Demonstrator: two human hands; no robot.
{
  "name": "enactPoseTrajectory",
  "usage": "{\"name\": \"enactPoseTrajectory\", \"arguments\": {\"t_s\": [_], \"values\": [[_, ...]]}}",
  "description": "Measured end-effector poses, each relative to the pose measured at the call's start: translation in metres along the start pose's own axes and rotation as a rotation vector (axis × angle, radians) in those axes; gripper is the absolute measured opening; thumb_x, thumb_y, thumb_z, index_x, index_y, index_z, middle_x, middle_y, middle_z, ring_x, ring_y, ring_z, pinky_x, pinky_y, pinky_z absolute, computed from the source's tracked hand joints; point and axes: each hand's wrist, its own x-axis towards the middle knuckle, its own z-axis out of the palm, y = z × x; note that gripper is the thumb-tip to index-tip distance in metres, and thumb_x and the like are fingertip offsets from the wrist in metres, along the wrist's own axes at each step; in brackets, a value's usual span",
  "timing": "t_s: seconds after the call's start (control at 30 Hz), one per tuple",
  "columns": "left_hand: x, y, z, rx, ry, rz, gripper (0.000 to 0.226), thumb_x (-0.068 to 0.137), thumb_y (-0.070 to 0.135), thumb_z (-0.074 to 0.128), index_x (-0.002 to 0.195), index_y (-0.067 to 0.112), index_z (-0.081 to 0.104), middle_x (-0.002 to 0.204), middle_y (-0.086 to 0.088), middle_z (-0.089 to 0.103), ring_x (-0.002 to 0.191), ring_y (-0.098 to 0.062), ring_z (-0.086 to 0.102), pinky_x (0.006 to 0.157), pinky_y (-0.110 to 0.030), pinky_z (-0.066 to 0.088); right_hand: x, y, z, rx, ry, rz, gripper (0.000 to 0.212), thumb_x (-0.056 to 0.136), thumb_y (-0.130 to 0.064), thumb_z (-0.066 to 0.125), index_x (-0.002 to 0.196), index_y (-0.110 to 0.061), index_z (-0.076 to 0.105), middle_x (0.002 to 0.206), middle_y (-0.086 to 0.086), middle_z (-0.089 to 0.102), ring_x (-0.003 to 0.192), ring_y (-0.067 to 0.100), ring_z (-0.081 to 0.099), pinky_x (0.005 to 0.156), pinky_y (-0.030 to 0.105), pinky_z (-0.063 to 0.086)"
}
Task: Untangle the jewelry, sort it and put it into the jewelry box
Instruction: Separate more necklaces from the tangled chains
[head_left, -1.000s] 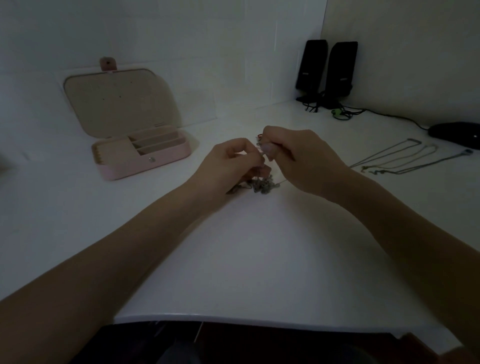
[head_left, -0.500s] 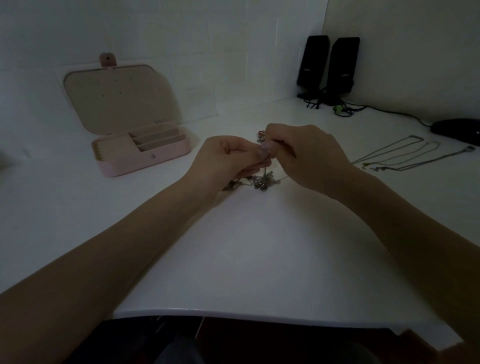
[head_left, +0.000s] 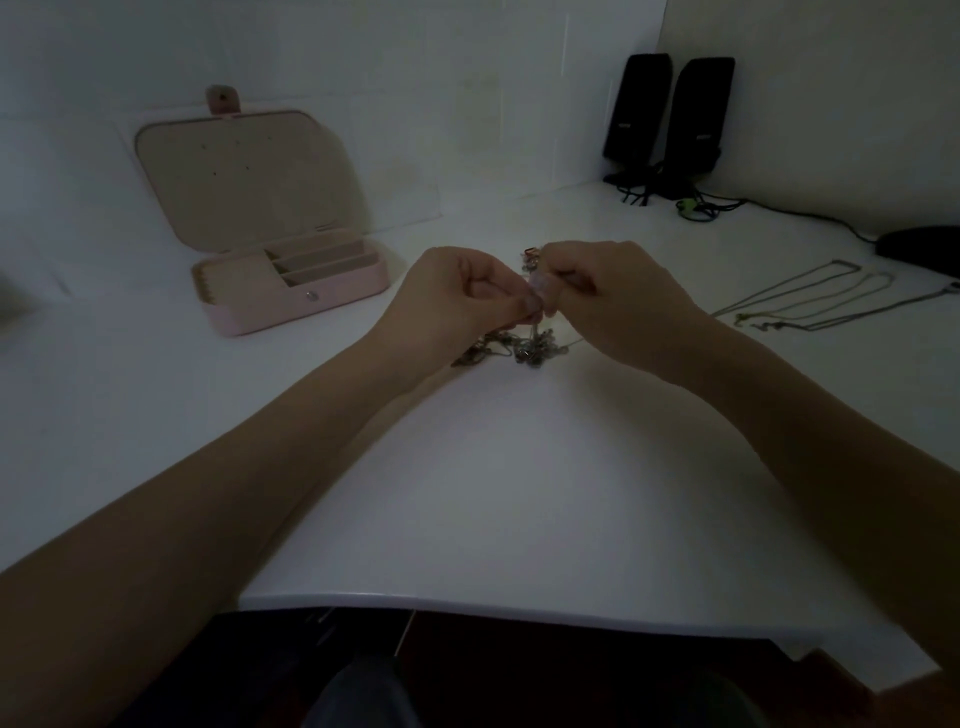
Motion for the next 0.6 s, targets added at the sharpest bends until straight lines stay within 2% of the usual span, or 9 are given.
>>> {"name": "enactPoseTrajectory", "arguments": {"t_s": [0.13,0.4,0.53,0.6], "values": [[-0.0008,0.0003,0.0012,0.026,0.002,0.004,0.016,0.08,0.001,0.069,0.07,0.012,0.066,0.076,-0.009,0.074,0.077,-0.022,0.07,0.079,-0.029,0.056,-0.0007,-0.0022,0.0016,-0.022,-0.013,-0.004,0.023,0.097,-0.025,0.045,0.076,-0.019,0.05,0.056,-0.008,0.042,0.053,0.005,0.039,0.052,0.025,0.026],[0.0009,-0.0017,0.0047,0.033,0.015,-0.08,0.005,0.082,0.0,0.063,0.078,0.003,0.063,0.079,-0.016,0.073,0.082,-0.029,0.071,0.086,-0.051,0.053,0.0006,0.0007,0.0051,-0.09,0.034,-0.064,0.021,0.099,-0.026,0.042,0.08,-0.018,0.045,0.059,-0.007,0.041,0.055,0.006,0.038,0.052,0.026,0.027],[0.0039,-0.0046,0.0026,-0.003,0.03,-0.088,0.009,0.083,-0.001,0.062,0.075,0.004,0.06,0.079,-0.017,0.073,0.083,-0.033,0.071,0.085,-0.046,0.055,0.0012,0.0014,0.0024,-0.069,0.061,-0.043,0.021,0.099,-0.026,0.04,0.08,-0.017,0.044,0.058,-0.007,0.039,0.053,0.006,0.036,0.051,0.026,0.025],[0.0048,-0.0065,0.0018,0.02,0.017,-0.109,0.015,0.082,0.001,0.062,0.071,0.009,0.057,0.077,-0.014,0.074,0.086,-0.039,0.069,0.077,-0.04,0.053,0.0026,0.0026,-0.0022,-0.042,0.102,-0.019,0.022,0.1,-0.025,0.039,0.082,-0.015,0.047,0.058,-0.008,0.04,0.052,0.006,0.036,0.052,0.027,0.026]]}}
